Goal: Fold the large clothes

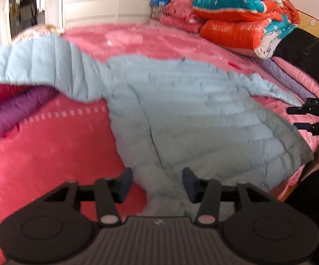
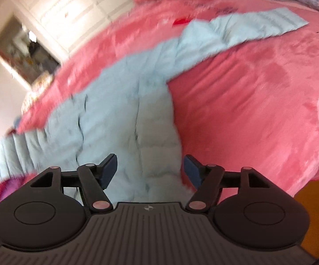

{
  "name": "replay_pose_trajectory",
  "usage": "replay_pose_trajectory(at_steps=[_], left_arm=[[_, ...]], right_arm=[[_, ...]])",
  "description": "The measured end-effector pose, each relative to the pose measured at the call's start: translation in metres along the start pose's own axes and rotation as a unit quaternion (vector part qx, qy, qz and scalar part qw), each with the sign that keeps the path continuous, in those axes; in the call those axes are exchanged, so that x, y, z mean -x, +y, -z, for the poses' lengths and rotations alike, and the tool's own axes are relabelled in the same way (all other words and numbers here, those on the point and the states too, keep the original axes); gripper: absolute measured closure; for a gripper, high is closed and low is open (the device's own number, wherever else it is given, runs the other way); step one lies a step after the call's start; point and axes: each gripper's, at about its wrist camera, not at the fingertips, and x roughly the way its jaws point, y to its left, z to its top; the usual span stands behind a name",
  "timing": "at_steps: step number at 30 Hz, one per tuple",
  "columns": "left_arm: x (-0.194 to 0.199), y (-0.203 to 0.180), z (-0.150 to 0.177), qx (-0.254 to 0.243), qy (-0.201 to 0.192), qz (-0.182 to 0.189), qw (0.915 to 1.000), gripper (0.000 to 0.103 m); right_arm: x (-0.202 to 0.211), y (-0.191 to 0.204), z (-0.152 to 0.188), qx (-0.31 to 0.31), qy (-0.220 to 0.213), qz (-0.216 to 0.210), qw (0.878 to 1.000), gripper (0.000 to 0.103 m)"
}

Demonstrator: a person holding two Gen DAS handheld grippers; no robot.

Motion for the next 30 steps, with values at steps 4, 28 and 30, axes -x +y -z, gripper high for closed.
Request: replay_pose_trajectory(at_steps=[4, 28, 30], left_arm=[[-0.005, -0.012, -0.020, -0.003, -0.024, 0.005, 0.9997, 0.047], [-0.183, -0.055, -0.042, -0.047, -0.076, -0.111, 0.9898, 0.017], [-0.186, -0.051, -0.043, -0.036, -0.071, -0.102, 0.9917, 0.013]], right_arm=[[0.013, -0.033, -0.008, -0.076, -0.078, -0.009, 0.994, 0.004], [-0.059, -0.144, -0.070, -0.233, -0.233, -0.005, 0.944, 0.000], [-0.066, -0.146, -0.076, -0.231, -0.238, -0.008, 0.943, 0.000]])
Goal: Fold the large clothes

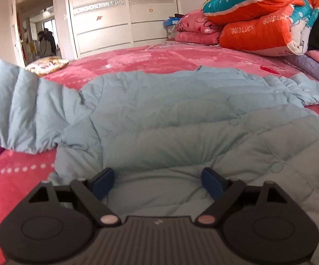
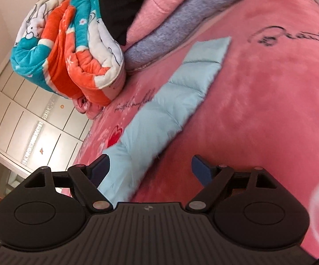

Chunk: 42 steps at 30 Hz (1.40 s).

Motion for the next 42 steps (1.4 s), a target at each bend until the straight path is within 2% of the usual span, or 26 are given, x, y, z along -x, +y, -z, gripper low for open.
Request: replay_pose_trajectory(at_steps=[5, 9, 13, 15, 17, 22, 25, 29, 33, 36, 38, 42], left_arm=[[-0.010, 0.011, 0.001, 0.035, 0.018, 0.031, 0.9988, 0.004], [-0.012, 0.010, 0.002, 0.037, 0.022, 0.036, 0.9984, 0.001], [-0.013, 0.009, 0.003, 0.035, 0.023, 0.036, 0.9985, 0.001], [-0.013, 0.009, 0.003, 0.035, 0.023, 0.036, 0.9985, 0.001], [-0.013, 0.009, 0.003, 0.035, 0.023, 0.036, 0.9985, 0.001], [-0.013, 0.009, 0.003, 0.035, 0.023, 0.036, 0.9985, 0.001], [-0.013, 0.009, 0.003, 0.035, 0.023, 0.036, 0.9985, 0.001], [-0.013, 0.009, 0.003, 0.035, 0.022, 0.036, 0.9985, 0.001], [-0.013, 0.009, 0.003, 0.035, 0.022, 0.036, 0.9985, 0.001], [-0.013, 0.009, 0.003, 0.035, 0.022, 0.036, 0.9985, 0.001], [-0.013, 0.009, 0.003, 0.035, 0.022, 0.036, 0.9985, 0.001], [-0.013, 0.009, 0.004, 0.037, 0.022, 0.038, 0.9984, 0.001]], right_arm=[[-0.022, 0.005, -0.002, 0.001, 0.001, -0.007, 1.000, 0.000], [-0.033, 0.007, -0.002, 0.008, -0.012, -0.009, 1.000, 0.000], [-0.037, 0.004, 0.000, -0.020, -0.030, -0.031, 0.999, 0.002], [-0.038, 0.003, 0.002, -0.027, -0.033, -0.027, 0.999, 0.019], [-0.042, 0.003, 0.003, -0.038, -0.026, -0.017, 0.999, 0.060], [-0.038, 0.013, 0.005, -0.024, -0.036, 0.000, 0.999, 0.082], [-0.034, 0.038, 0.008, 0.024, -0.041, 0.004, 0.999, 0.088], [-0.024, 0.085, 0.017, 0.108, -0.052, -0.006, 0.993, 0.091], [-0.014, 0.140, 0.033, 0.186, -0.053, -0.046, 0.980, 0.091], [-0.009, 0.183, 0.056, 0.242, -0.038, -0.089, 0.965, 0.091], [-0.006, 0.212, 0.078, 0.284, -0.021, -0.124, 0.951, 0.091], [-0.005, 0.264, 0.141, 0.368, 0.049, -0.200, 0.907, 0.091]])
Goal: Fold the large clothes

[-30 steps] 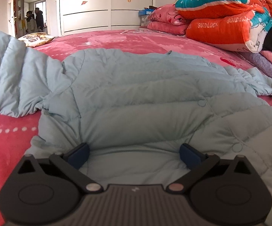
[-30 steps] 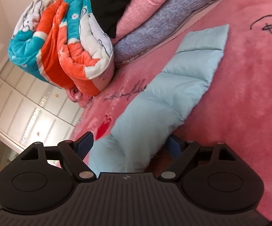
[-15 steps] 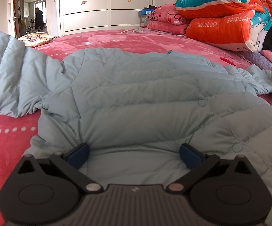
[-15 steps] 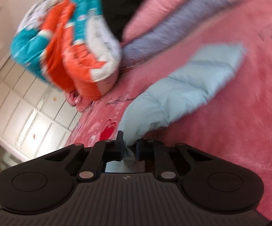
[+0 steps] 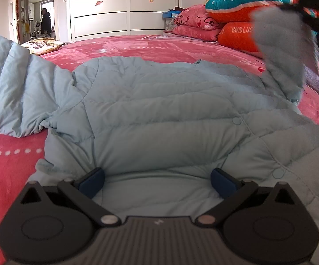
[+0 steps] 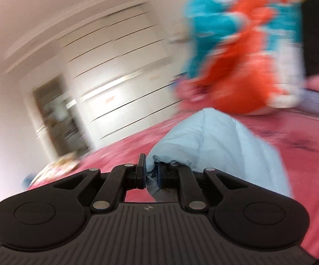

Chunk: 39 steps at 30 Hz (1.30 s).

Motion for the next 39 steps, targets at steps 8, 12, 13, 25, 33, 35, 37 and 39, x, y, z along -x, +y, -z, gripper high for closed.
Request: replay_pose_trajectory(at_steps=[8, 12, 13, 25, 33, 35, 37, 39], left_arm=[[0.002, -0.001, 0.001, 0.005, -0.001, 0.003, 1.0000, 0.001], [0.003, -0.001, 0.001, 0.007, -0.002, 0.004, 1.0000, 0.001], [0.003, -0.001, 0.001, 0.008, -0.002, 0.005, 1.0000, 0.001], [0.003, -0.001, 0.001, 0.008, -0.002, 0.004, 1.0000, 0.001], [0.003, -0.001, 0.001, 0.008, -0.002, 0.004, 1.0000, 0.001], [0.003, -0.001, 0.001, 0.008, -0.002, 0.004, 1.0000, 0.001], [0.003, -0.001, 0.001, 0.008, -0.002, 0.004, 1.0000, 0.001], [0.003, -0.001, 0.001, 0.009, -0.002, 0.005, 0.9999, 0.001]], right_arm=[[-0.063, 0.090, 0.077, 0.117, 0.176, -0.105, 0.972, 0.079], [-0.066, 0.095, 0.085, 0.097, 0.207, -0.145, 0.963, 0.007], [-0.064, 0.096, 0.083, 0.102, 0.204, -0.147, 0.963, 0.007], [-0.045, 0.075, 0.088, -0.029, 0.181, -0.165, 0.969, 0.000], [-0.051, 0.118, 0.097, -0.035, 0.225, -0.317, 0.921, 0.000], [-0.051, 0.119, 0.099, -0.023, 0.233, -0.316, 0.919, 0.000], [-0.055, 0.112, 0.099, -0.036, 0.246, -0.304, 0.919, 0.000], [-0.053, 0.098, 0.096, -0.061, 0.251, -0.287, 0.922, 0.000]])
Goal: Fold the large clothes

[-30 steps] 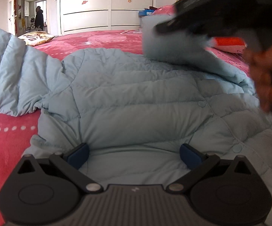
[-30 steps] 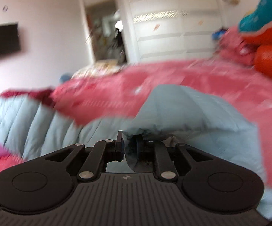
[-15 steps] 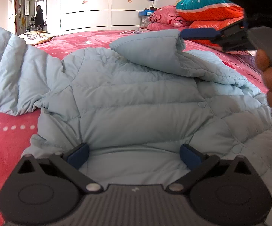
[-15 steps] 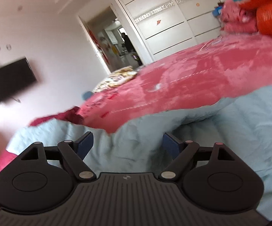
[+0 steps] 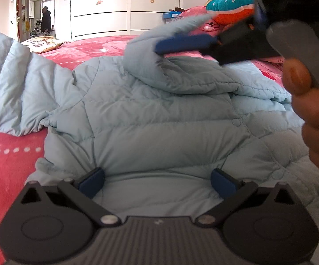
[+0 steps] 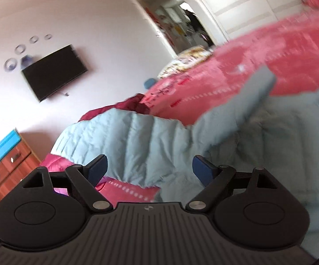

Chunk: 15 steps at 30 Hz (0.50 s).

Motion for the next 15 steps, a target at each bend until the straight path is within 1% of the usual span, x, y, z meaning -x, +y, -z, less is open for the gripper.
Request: replay_pose_trajectory(at_steps=[3, 6, 7, 9, 13, 15], left_arm=[[0.000, 0.000, -0.001, 0.001, 0.000, 0.001, 1.0000, 0.001], [0.000, 0.000, 0.000, 0.001, 0.000, 0.001, 1.0000, 0.001], [0.000, 0.000, 0.000, 0.001, -0.001, 0.001, 1.0000, 0.001], [0.000, 0.000, 0.000, 0.002, -0.001, 0.001, 1.0000, 0.001], [0.001, 0.002, -0.001, 0.004, 0.000, 0.002, 1.0000, 0.001], [0.001, 0.002, -0.002, 0.005, 0.002, 0.003, 1.0000, 0.001]], right_arm=[[0.017, -0.020, -0.002, -0.042, -0.029, 0.031, 0.998, 0.000], [0.029, -0.042, -0.001, -0.092, -0.065, 0.069, 0.991, 0.000], [0.030, -0.046, 0.000, -0.103, -0.072, 0.075, 0.989, 0.000], [0.031, -0.052, 0.002, -0.122, -0.089, 0.079, 0.985, 0.000], [0.029, -0.048, -0.003, -0.122, -0.110, 0.080, 0.983, 0.000], [0.037, -0.050, -0.004, -0.127, -0.127, 0.078, 0.981, 0.000]])
